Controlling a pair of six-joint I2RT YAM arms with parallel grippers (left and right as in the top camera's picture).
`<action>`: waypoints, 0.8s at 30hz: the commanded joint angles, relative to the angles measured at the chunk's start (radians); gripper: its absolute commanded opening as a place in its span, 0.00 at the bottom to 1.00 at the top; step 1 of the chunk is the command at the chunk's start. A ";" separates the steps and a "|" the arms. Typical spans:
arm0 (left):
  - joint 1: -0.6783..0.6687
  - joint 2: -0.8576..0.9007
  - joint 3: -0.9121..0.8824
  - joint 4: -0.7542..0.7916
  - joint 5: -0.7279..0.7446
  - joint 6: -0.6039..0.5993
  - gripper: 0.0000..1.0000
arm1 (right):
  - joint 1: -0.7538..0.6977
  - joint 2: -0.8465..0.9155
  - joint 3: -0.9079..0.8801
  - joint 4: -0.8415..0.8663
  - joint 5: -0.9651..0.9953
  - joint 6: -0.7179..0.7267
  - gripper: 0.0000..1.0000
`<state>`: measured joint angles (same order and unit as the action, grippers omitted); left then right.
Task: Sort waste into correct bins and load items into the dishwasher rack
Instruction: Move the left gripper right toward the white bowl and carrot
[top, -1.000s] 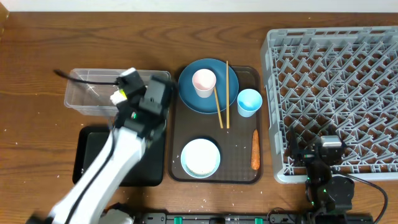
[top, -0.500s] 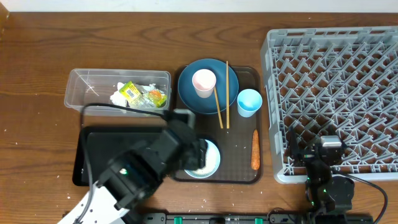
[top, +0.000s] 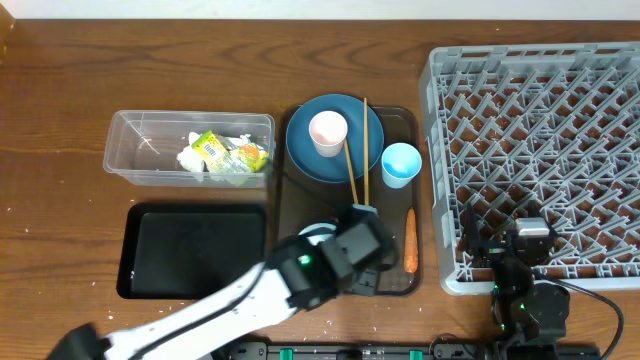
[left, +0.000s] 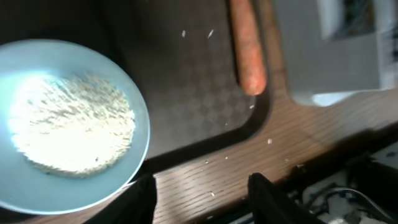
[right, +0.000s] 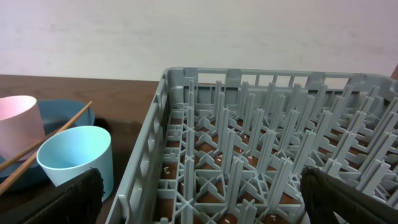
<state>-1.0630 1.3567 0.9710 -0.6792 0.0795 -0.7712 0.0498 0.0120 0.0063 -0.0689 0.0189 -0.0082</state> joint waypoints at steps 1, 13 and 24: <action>-0.005 0.072 -0.004 0.004 -0.003 -0.013 0.47 | -0.010 -0.005 -0.001 -0.004 0.000 -0.004 0.99; -0.005 0.217 -0.004 0.016 -0.104 -0.012 0.46 | -0.010 -0.005 -0.001 -0.004 0.000 -0.004 0.99; -0.005 0.232 -0.004 0.049 -0.200 -0.012 0.39 | -0.010 -0.005 -0.001 -0.004 0.000 -0.004 0.99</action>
<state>-1.0679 1.5776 0.9710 -0.6300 -0.0731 -0.7853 0.0498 0.0120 0.0063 -0.0692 0.0189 -0.0086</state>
